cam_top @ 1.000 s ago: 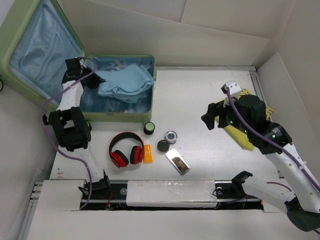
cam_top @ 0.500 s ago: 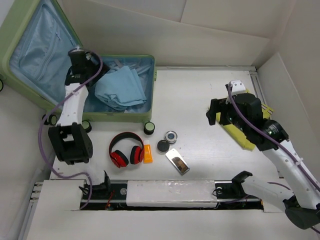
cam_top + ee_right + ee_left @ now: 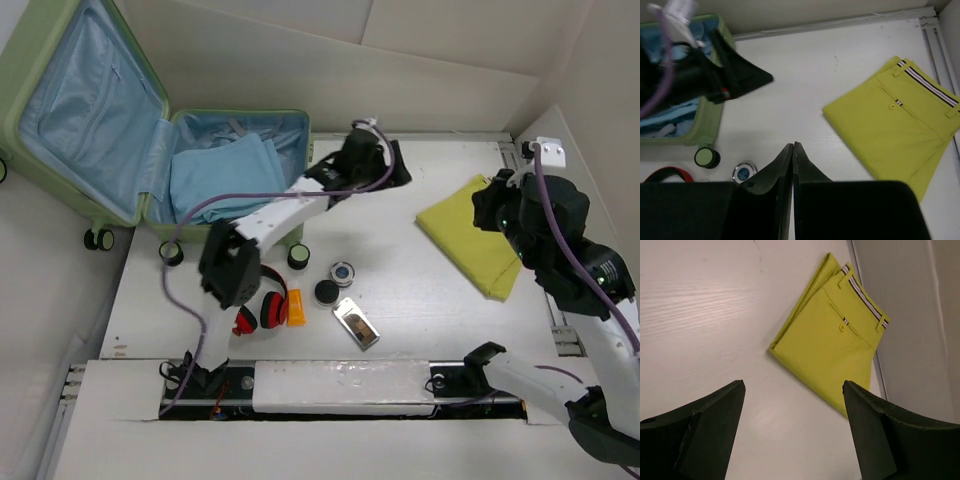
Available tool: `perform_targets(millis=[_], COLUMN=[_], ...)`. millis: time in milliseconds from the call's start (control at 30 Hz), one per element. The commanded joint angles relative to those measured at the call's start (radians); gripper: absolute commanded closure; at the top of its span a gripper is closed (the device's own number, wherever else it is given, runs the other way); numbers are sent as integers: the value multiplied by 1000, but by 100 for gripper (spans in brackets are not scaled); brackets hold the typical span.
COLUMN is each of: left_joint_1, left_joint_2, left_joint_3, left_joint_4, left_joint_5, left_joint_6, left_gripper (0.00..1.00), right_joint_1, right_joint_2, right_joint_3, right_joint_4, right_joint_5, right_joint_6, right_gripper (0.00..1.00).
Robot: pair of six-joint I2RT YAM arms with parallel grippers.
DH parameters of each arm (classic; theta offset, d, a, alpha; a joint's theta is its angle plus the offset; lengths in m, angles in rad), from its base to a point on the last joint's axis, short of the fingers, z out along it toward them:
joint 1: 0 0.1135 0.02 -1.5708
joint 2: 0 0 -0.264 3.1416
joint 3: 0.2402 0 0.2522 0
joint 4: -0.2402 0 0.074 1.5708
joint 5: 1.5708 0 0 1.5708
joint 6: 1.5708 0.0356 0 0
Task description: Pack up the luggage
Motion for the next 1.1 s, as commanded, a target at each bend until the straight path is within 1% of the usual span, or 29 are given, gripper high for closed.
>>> perform_targets(millis=[0,33,67,100,133,167,200,233,267,333,400,467,500,533,600,633,667,733,767,833,933,967,1000,1033,1067], left_joint_1=[-74,-94,-113,-128,-150,-150,-159,-159,-159,-159,-159,-159,-159,-159,-138,-138,-119,-87,-75,-40,-18,-18,-18,-18,-18], left_joint_2=[243,295,343,386,453,478,497,527,541,578,642,695,704,704,713,713,704,664,644,591,554,554,554,544,534], left_joint_3=[175,233,332,373,400,410,398,385,376,393,439,497,497,497,471,461,432,386,329,278,246,246,267,267,267], left_joint_4=[14,-3,-12,-12,-12,-12,35,58,77,103,103,103,103,127,137,137,126,126,126,137,137,137,107,96,95], left_joint_5=[111,126,139,139,139,139,148,148,139,127,113,113,113,102,102,91,76,48,39,27,16,33,45,57,57], left_joint_6=[-102,-117,-133,-148,-192,-219,-246,-274,-318,-341,-360,-389,-403,-415,-447,-447,-447,-438,-438,-408,-372,-337,-319,-303,-293], left_gripper=[25,25,25,25,25,25,26,27,27,30,34,42,49,60,92,98,100,100,100,100,100,99,91,73,64], right_joint_1=[-6,-15,-16,-16,-16,-16,-16,-16,-16,-16,-16,-16,-16,-16,-16,-16,-16,-16,-16,-16,-16,-16,-16,-16,-16], right_joint_2=[-14,-25,-25,-25,-34,-34,-43,-54,-63,-73,-100,-100,-100,-100,-100,-109,-110,-110,-110,-110,-110,-110,-110,-110,-100], right_joint_3=[27,27,27,27,27,27,27,4,-9,-47,-70,-85,-98,-98,-107,-107,-107,-107,-107,-128,-147,-147,-147,-159,-159], right_joint_4=[-68,-78,-79,-94,-108,-108,-108,-99,-89,-71,-56,-46,-46,-46,-46,-46,-46,-46,-46,-36,-13,-2,-2,9,9], right_joint_5=[84,84,84,84,70,58,24,1,-23,-94,-134,-172,-172,-186,-195,-195,-195,-195,-195,-206,-244,-245,-260,-271,-271], right_joint_6=[44,54,54,54,54,54,54,54,54,54,54,54,54,54,54,45,45,24,24,13,13,2,2,2,2], right_gripper=[93,89,85,82,74,70,66,57,53,47,44,44,44,44,44,44,44,44,44,44,44,43,42,42,42])
